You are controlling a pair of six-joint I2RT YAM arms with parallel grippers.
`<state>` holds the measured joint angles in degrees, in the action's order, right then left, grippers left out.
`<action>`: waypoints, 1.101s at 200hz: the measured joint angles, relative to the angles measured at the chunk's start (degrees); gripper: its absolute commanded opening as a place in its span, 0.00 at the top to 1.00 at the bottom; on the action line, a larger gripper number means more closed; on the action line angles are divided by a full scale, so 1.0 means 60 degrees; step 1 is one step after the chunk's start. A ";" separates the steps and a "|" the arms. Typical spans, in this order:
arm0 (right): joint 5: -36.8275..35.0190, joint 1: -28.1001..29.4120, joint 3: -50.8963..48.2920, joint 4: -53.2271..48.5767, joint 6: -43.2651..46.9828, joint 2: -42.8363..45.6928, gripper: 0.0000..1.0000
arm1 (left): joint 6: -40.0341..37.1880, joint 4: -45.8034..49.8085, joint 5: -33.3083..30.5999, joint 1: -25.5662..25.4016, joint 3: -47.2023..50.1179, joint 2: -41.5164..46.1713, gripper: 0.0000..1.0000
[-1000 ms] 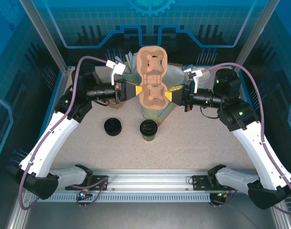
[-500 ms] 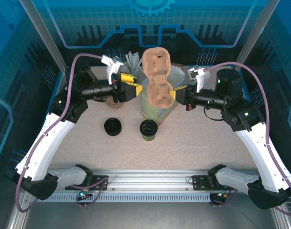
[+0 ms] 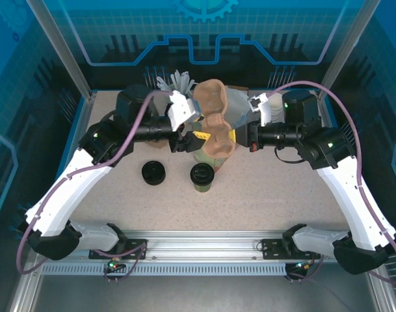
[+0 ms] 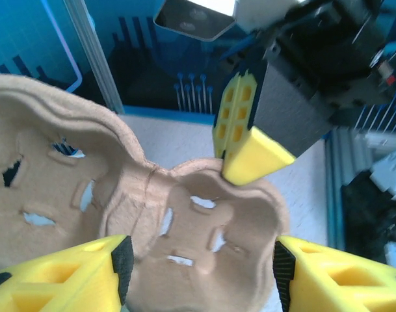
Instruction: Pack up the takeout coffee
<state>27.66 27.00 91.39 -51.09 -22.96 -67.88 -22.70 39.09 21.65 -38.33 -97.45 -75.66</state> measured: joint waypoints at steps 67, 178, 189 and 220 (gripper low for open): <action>0.0073 0.0335 0.0040 -0.0455 -0.0029 -0.0168 1.00 | -0.1530 0.0823 -0.1453 -0.0390 -0.0350 -0.0729 0.40; 0.0178 0.0448 0.0040 -0.0561 -0.0029 -0.0200 1.00 | -0.2262 0.0943 -0.2641 -0.0663 -0.0419 -0.1118 0.49; 0.0182 0.0448 0.0040 -0.0561 -0.0051 -0.0219 1.00 | -0.2288 0.0940 -0.2648 -0.0659 -0.0419 -0.1118 0.51; 0.0197 0.0448 0.0040 -0.0557 -0.0066 -0.0295 1.00 | -0.2320 0.0943 -0.2659 -0.0670 -0.0419 -0.1133 0.52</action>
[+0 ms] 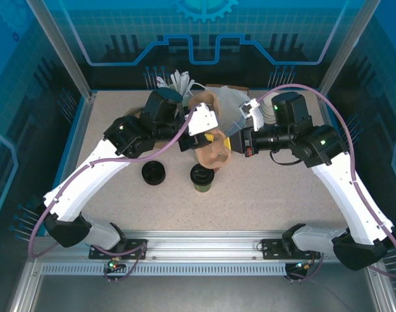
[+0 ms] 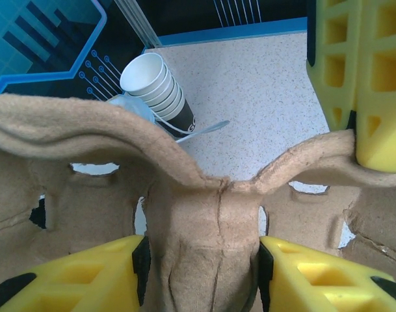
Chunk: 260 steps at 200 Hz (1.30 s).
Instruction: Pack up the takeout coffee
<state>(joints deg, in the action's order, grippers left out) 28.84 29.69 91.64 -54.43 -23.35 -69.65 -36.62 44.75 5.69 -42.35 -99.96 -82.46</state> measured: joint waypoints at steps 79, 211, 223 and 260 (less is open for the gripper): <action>0.0022 0.0000 0.0000 -0.0004 0.0004 -0.0138 1.00 | -0.0178 -0.0004 -0.0066 -0.0033 0.0000 -0.0098 0.51; 0.0015 -0.0098 0.0251 -0.0120 0.0018 -0.0237 0.73 | -0.0237 -0.0087 -0.0270 -0.0044 0.0018 -0.0219 0.62; 0.0007 -0.0219 0.0277 -0.0189 -0.0029 -0.0237 0.66 | -0.0208 -0.0087 -0.0310 -0.0040 0.0018 -0.0219 0.62; -0.0182 -0.0845 0.0291 -0.0288 -0.0007 -0.0029 0.53 | -0.0135 -0.0087 -0.0310 0.0000 0.0015 -0.0219 0.62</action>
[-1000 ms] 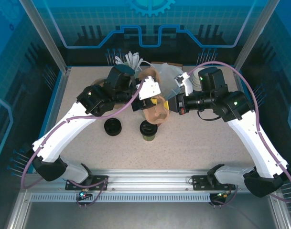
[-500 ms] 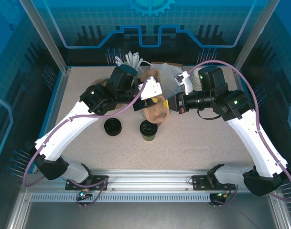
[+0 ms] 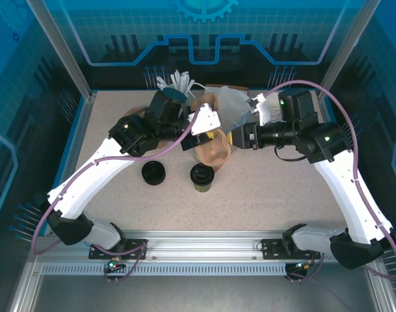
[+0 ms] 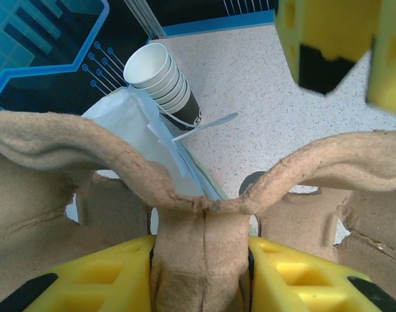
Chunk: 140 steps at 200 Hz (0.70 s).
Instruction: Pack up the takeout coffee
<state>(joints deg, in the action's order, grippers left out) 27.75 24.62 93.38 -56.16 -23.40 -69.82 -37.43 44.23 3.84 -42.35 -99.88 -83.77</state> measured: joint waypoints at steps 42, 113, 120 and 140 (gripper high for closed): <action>-0.1978 -0.0240 0.0386 -0.0430 -0.0219 0.0168 0.41 | 0.0233 -0.0018 -0.0004 0.0226 -0.0222 -0.0149 0.62; -0.4550 -0.0310 0.1548 -0.0739 -0.0998 -0.2448 0.31 | 0.1086 -0.0514 0.0007 0.0794 -0.0652 -0.0266 0.62; -0.4623 -0.0310 0.1548 -0.0769 -0.1100 -0.2707 0.32 | 0.1191 -0.0546 0.0011 0.0845 -0.0652 -0.0273 0.63; -0.4812 -0.0310 0.1563 -0.0801 -0.1362 -0.3293 0.32 | 0.1366 -0.0601 0.0015 0.0969 -0.0652 -0.0284 0.63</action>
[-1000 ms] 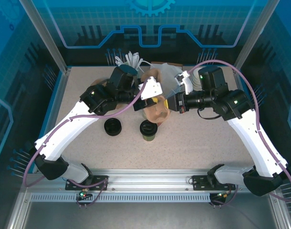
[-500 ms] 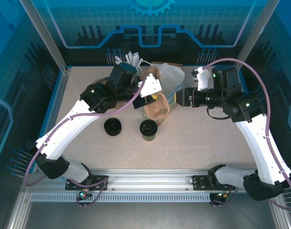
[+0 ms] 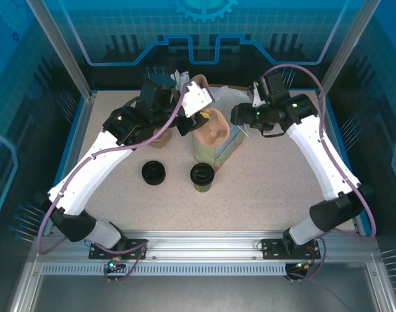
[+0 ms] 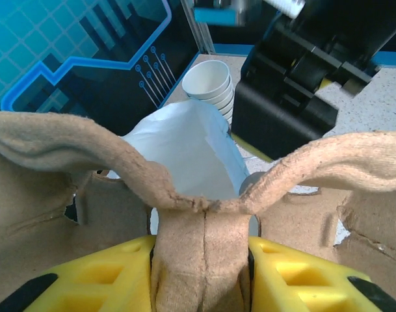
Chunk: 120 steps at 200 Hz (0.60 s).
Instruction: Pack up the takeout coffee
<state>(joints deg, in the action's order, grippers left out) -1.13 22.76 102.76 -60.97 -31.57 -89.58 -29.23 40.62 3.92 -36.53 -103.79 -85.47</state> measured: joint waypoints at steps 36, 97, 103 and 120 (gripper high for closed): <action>-0.0018 0.0000 0.0113 0.0011 -0.0328 -0.0612 0.33 | 0.0222 -0.0040 0.0055 0.0091 0.0000 -0.0055 0.63; 0.0007 0.0004 0.0321 0.0015 -0.0532 -0.1082 0.45 | 0.0401 -0.0047 0.0106 0.0091 0.0000 -0.0226 0.63; 0.0004 0.0007 0.0321 0.0015 -0.0535 -0.1129 0.46 | 0.0401 -0.0055 0.0135 0.0091 0.0000 -0.0226 0.63; 0.0000 0.0007 0.0321 0.0015 -0.0543 -0.1209 0.52 | 0.0404 -0.0080 0.0164 0.0091 0.0000 -0.0229 0.63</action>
<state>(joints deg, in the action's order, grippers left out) -1.13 22.81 104.68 -60.88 -34.83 -96.84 -26.81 40.14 4.91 -35.99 -103.79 -86.85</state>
